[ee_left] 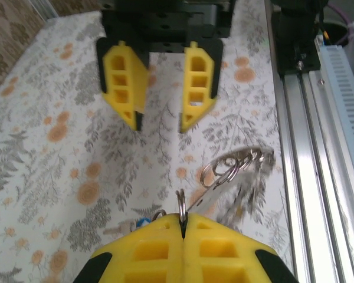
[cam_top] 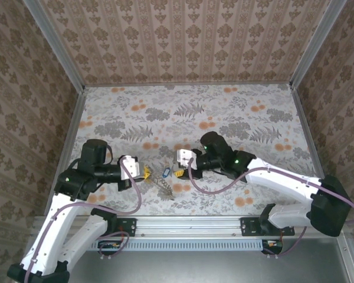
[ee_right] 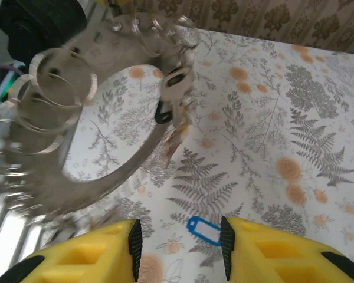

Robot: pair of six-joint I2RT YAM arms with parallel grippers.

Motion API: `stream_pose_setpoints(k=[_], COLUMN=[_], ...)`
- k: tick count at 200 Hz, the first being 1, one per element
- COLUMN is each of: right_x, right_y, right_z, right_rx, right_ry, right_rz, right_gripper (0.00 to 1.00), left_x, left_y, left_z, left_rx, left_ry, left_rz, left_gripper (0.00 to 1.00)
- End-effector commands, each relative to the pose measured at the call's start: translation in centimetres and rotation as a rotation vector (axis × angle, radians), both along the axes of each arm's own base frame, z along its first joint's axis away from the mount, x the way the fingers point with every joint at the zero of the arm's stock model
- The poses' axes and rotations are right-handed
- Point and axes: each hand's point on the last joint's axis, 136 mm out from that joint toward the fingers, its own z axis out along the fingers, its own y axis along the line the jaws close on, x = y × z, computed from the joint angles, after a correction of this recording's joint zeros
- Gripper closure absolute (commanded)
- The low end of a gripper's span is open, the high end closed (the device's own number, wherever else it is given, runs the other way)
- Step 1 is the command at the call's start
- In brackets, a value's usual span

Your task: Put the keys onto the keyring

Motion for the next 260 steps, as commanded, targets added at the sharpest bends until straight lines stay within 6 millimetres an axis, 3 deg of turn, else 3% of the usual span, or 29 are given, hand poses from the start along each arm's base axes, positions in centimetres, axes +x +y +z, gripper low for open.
stream_pose_setpoints(k=[1,40,60,73,100,135,182,196,201,225,240,260], right_x=[1.2,3.3,4.9,5.4,3.7,0.0,0.3,-0.4,-0.8,-2.6,-3.9,-4.2], right_y=[0.0,1.5,2.8,3.7,3.9,2.6,1.3,1.4,1.4,2.0,2.9,4.1], right_z=[-3.4,-9.3,-11.3,-11.5,-9.1,-4.1,-3.2,-2.0,-0.2,3.7,5.1,6.5], right_rx=[-0.141,-0.273,-0.297,-0.261,-0.106,0.023,0.053,0.094,0.134,0.241,0.280,0.300], right_ry=[-0.103,-0.054,-0.004,0.021,0.040,-0.005,-0.075,-0.078,-0.104,-0.121,-0.137,-0.150], right_rz=[0.064,0.100,0.055,0.026,0.089,0.214,0.183,0.210,0.218,0.242,0.253,0.217], right_gripper=[0.60,0.63,0.64,0.64,0.64,0.64,0.66,0.66,0.66,0.66,0.66,0.69], left_x=[-1.2,-1.3,-1.3,-1.3,-1.5,-2.1,-1.7,-1.6,-1.7,-1.8,-1.6,-1.3], left_y=[1.4,3.6,4.2,4.1,2.9,1.6,0.9,0.6,0.4,-0.2,-0.6,-0.9], left_z=[-0.4,-1.6,-1.9,-1.9,-1.0,0.0,0.1,0.6,0.8,1.9,2.2,2.0], left_rx=[0.105,0.249,0.284,0.276,0.182,0.081,0.039,0.008,-0.006,-0.075,-0.101,-0.108], left_ry=[-0.045,-0.059,-0.066,-0.078,-0.113,-0.145,-0.186,-0.197,-0.202,-0.210,-0.209,-0.206], left_rz=[-0.039,0.016,0.028,0.026,-0.006,-0.076,-0.105,-0.113,-0.118,-0.134,-0.138,-0.146], left_gripper=[1.00,1.00,1.00,1.00,1.00,1.00,1.00,1.00,1.00,1.00,1.00,1.00])
